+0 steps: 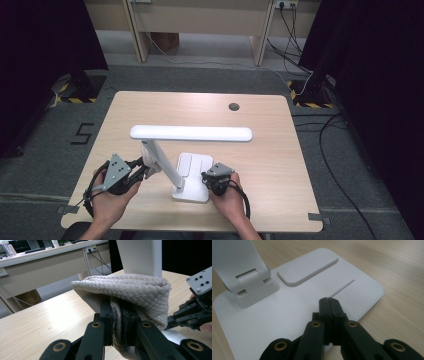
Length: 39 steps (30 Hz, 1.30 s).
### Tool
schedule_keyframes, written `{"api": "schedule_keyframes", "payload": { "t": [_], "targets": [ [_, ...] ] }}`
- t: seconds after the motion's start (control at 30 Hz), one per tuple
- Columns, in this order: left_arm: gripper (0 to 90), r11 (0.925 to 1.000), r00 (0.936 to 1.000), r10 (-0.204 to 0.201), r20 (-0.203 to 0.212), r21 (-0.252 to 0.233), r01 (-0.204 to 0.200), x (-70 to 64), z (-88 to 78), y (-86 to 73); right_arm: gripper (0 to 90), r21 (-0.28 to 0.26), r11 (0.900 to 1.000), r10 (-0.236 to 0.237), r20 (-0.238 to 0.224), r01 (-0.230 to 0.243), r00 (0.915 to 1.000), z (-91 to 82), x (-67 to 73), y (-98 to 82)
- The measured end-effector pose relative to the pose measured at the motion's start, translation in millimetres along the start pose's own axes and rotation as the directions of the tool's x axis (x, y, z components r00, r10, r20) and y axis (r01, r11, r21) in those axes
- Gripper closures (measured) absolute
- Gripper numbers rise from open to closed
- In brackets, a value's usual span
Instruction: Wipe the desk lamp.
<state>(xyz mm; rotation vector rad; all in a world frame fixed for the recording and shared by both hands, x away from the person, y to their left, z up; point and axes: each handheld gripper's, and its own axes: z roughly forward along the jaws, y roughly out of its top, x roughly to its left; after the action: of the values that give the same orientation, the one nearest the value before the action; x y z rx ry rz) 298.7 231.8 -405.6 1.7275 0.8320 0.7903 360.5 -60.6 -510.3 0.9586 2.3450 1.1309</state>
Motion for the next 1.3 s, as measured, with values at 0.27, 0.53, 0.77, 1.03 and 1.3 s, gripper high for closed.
{"api": "schedule_keyframes", "payload": {
  "t": [0.27, 0.53, 0.77, 1.03, 1.3],
  "targets": [
    [81.7, 1.0000, 1.0000, -0.006, -0.003, 0.004, 0.006, -2.0, 1.4, -2.5, 90.0, 0.001, 1.000, 0.006, -0.001, -0.006, 1.0000, -0.2, 0.5, -0.2],
    [81.7, 0.9998, 0.9999, -0.016, -0.004, 0.010, 0.016, -3.9, 3.7, -6.6, 90.0, -0.001, 1.000, 0.005, 0.000, -0.005, 1.0000, -0.1, 0.3, -0.3],
    [81.7, 0.9997, 0.9999, -0.016, -0.002, 0.018, 0.016, -5.3, 5.8, -10.6, 90.0, 0.001, 1.000, 0.012, -0.001, -0.012, 0.9999, -0.1, 0.7, -0.4],
    [81.6, 0.9991, 0.9999, -0.016, 0.002, 0.039, 0.016, -8.2, 8.9, -16.7, 90.0, -0.001, 1.000, 0.013, -0.001, -0.013, 0.9999, -0.2, 0.7, -0.7],
    [81.4, 0.9984, 0.9999, -0.011, -0.003, 0.056, 0.011, -11.8, 12.2, -21.4, 90.0, -0.003, 1.000, 0.013, -0.001, -0.013, 0.9999, 0.0, 0.8, -0.7]
  ]
}}
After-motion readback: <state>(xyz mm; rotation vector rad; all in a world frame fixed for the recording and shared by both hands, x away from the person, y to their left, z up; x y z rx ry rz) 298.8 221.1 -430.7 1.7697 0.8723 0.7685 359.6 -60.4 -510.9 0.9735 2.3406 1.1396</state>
